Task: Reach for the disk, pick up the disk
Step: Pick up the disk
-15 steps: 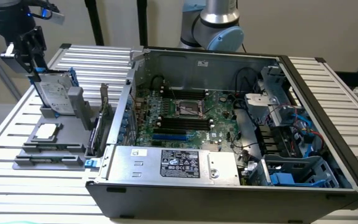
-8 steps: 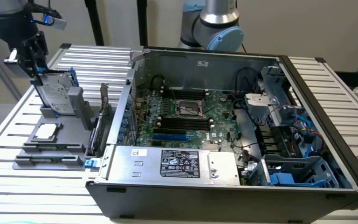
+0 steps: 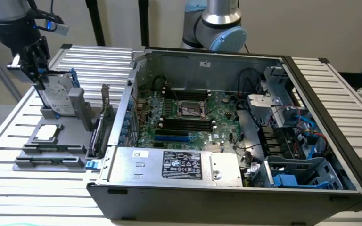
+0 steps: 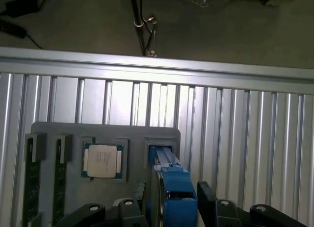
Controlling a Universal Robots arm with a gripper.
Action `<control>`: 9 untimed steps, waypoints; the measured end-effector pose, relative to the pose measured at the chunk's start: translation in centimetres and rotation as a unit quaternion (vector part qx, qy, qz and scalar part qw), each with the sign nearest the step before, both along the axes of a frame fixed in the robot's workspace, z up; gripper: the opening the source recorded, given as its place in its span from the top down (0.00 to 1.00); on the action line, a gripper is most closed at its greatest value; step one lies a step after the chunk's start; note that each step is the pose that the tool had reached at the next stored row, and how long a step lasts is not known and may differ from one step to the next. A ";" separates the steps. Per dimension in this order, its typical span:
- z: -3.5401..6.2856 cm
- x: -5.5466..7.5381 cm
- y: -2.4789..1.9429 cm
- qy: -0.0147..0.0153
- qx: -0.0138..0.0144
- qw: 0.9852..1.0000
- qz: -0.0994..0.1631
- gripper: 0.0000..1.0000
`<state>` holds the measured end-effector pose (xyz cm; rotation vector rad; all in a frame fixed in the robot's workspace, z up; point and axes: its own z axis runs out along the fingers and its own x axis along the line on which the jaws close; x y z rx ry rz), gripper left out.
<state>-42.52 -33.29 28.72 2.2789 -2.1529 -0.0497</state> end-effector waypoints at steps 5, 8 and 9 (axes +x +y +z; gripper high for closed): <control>-0.10 0.0 0.02 0.000 0.000 1.000 0.001 0.46; -0.11 0.0 0.02 0.000 0.000 1.000 0.001 0.49; -0.11 0.0 0.02 0.000 0.000 1.000 0.001 0.49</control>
